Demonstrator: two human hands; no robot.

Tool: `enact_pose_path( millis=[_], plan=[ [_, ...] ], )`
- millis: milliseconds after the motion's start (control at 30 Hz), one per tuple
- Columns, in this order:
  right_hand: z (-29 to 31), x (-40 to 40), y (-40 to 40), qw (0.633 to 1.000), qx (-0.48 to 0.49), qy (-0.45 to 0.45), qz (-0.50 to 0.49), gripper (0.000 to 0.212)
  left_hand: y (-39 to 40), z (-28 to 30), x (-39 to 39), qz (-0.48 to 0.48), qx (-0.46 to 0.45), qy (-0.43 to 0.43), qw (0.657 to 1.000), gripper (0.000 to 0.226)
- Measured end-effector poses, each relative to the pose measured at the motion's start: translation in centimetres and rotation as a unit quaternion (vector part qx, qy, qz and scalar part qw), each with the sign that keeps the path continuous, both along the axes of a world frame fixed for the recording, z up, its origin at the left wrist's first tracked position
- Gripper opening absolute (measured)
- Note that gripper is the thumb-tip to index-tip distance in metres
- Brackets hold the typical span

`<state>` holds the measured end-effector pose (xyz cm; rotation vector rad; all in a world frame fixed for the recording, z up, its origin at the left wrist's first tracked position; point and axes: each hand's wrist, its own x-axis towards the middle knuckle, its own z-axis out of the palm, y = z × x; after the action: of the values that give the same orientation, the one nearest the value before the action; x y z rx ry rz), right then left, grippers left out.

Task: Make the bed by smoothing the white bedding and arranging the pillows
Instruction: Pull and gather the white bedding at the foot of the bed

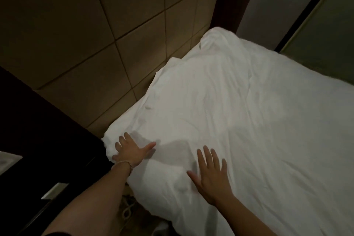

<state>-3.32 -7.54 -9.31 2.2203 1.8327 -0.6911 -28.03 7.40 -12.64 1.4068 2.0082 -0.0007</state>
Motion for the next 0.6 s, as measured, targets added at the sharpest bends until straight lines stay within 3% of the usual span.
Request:
enact_pose_path(
  millis=[167, 267, 400, 600],
  plan=[
    [-3.8, -5.3, 5.6, 1.0, 0.013, 0.015, 0.005, 0.082, 2.1, -5.0, -0.5, 0.023, -0.006, -0.081, 0.996, 0.147],
    [-6.5, -6.8, 7.0, 0.999, 0.001, 0.023, -0.025, 0.086, 1.6, -6.6, -0.2, 0.049, 0.055, -0.075, 0.994, 0.126],
    [-8.0, -8.5, 6.5, 0.999, -0.004, 0.022, -0.046, 0.088, -0.5, -7.3, -0.8, 0.099, 0.047, -0.202, 0.973, 0.079],
    [-7.1, -9.4, 4.7, 0.999, 0.003, 0.04, -0.008, 0.081, 0.0, -2.7, -3.8, -0.018, 0.079, -0.212, 0.974, 0.047]
  ],
)
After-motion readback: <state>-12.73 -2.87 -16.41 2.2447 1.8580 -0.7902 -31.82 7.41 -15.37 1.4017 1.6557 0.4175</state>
